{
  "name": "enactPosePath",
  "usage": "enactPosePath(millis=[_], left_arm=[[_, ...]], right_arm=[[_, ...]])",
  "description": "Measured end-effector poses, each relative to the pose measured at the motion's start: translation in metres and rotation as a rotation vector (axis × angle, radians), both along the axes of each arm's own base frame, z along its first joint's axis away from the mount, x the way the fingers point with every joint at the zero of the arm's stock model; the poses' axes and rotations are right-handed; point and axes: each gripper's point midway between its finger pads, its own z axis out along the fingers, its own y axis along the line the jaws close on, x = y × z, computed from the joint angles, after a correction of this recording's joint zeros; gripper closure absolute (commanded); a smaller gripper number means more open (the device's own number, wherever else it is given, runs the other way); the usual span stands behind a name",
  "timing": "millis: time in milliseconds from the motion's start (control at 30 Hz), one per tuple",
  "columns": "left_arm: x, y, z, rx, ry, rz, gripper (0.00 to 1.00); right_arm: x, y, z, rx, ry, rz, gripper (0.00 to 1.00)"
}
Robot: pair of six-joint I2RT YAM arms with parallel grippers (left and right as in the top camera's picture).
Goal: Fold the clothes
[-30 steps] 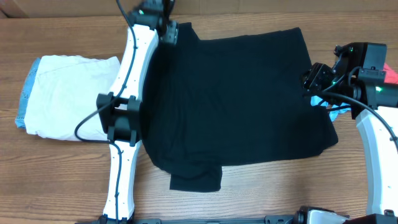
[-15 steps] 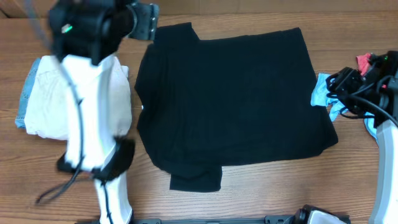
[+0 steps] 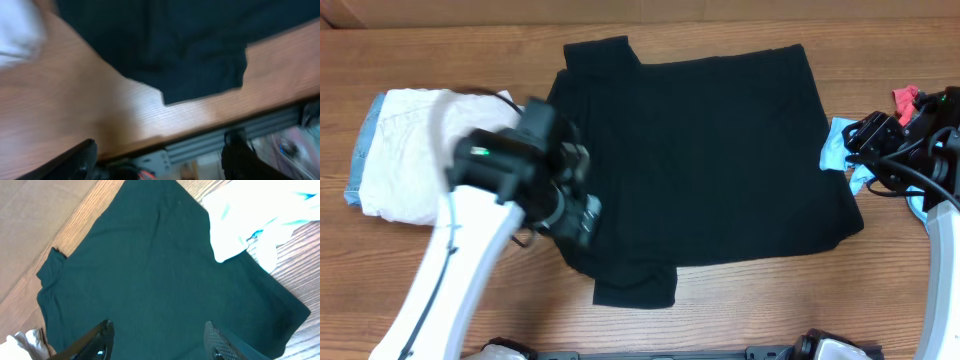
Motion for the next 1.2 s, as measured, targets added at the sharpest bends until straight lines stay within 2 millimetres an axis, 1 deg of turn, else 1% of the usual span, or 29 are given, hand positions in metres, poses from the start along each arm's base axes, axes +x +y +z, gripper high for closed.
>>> enactPosePath(millis=[33, 100, 133, 200, 233, 367, 467, 533, 567, 700, 733, 767, 800, 833, 967, 1033, 1067, 1133, 1167, 1200], left_arm=[[-0.011, -0.004, -0.019, -0.001, 0.061, -0.008, 0.19], [-0.026, -0.015, -0.053, -0.008, 0.119, -0.028, 0.19], [-0.035, -0.018, -0.067, -0.005, 0.148, -0.036, 0.19], [-0.065, -0.025, -0.107, 0.009, 0.228, -0.061, 0.18], [-0.075, -0.027, -0.121, 0.011, 0.250, -0.057, 0.18], [-0.090, -0.029, -0.159, -0.012, 0.268, -0.013, 0.17], [-0.088, -0.032, -0.180, -0.043, 0.257, 0.030, 0.22], [-0.086, -0.033, -0.188, -0.048, 0.266, 0.054, 0.26], [-0.085, -0.034, -0.189, -0.052, 0.273, 0.073, 0.29], [-0.079, -0.038, -0.192, -0.051, 0.295, 0.127, 0.52], [-0.078, -0.040, -0.193, -0.057, 0.303, 0.143, 0.61], [-0.076, -0.045, -0.194, -0.076, 0.308, 0.157, 0.87], [-0.072, -0.055, -0.195, -0.113, 0.322, 0.188, 0.93], [-0.071, -0.057, -0.195, -0.121, 0.328, 0.203, 0.96], [-0.074, -0.059, -0.197, -0.119, 0.364, 0.227, 0.96], [-0.083, -0.051, -0.195, -0.074, 0.399, 0.241, 0.96], [-0.090, -0.044, -0.194, -0.035, 0.425, 0.249, 0.96], [-0.101, -0.034, -0.186, 0.022, 0.468, 0.256, 0.96], [-0.102, -0.032, -0.180, 0.030, 0.466, 0.254, 0.96], [-0.099, -0.032, -0.167, 0.032, 0.453, 0.240, 0.96]], right_arm=[[0.000, 0.000, 0.000, 0.000, 0.000, 0.000, 0.37], [0.000, 0.000, 0.000, 0.000, 0.000, 0.000, 0.36], [0.000, 0.000, 0.000, 0.000, 0.002, 0.000, 0.36], [0.000, 0.000, 0.000, -0.001, 0.002, -0.002, 0.35], [0.000, 0.000, 0.000, -0.002, 0.003, -0.002, 0.35], [0.000, -0.001, -0.001, -0.006, 0.004, -0.005, 0.35], [-0.001, -0.002, -0.001, -0.008, 0.005, -0.006, 0.35], [0.000, -0.002, -0.001, -0.008, 0.004, -0.006, 0.34], [0.000, -0.002, -0.001, -0.008, 0.004, -0.007, 0.34], [-0.001, -0.002, -0.001, -0.008, 0.005, -0.006, 0.34], [-0.001, -0.002, -0.001, -0.008, 0.005, -0.006, 0.34], [-0.001, -0.002, -0.001, -0.007, 0.005, -0.006, 0.34], [-0.001, -0.002, -0.001, -0.008, 0.006, -0.006, 0.34], [-0.001, -0.002, -0.001, -0.007, 0.007, -0.006, 0.34], [-0.003, -0.006, -0.003, -0.026, 0.018, -0.020, 0.34], [-0.003, -0.010, -0.004, -0.048, 0.026, -0.036, 0.34], [-0.004, -0.012, -0.004, -0.056, 0.029, -0.041, 0.34], [-0.004, -0.015, -0.005, -0.070, 0.034, -0.051, 0.23], [-0.005, -0.016, -0.005, -0.078, 0.036, -0.057, 0.18], [-0.005, -0.018, -0.005, -0.082, 0.039, -0.063, 0.20]])
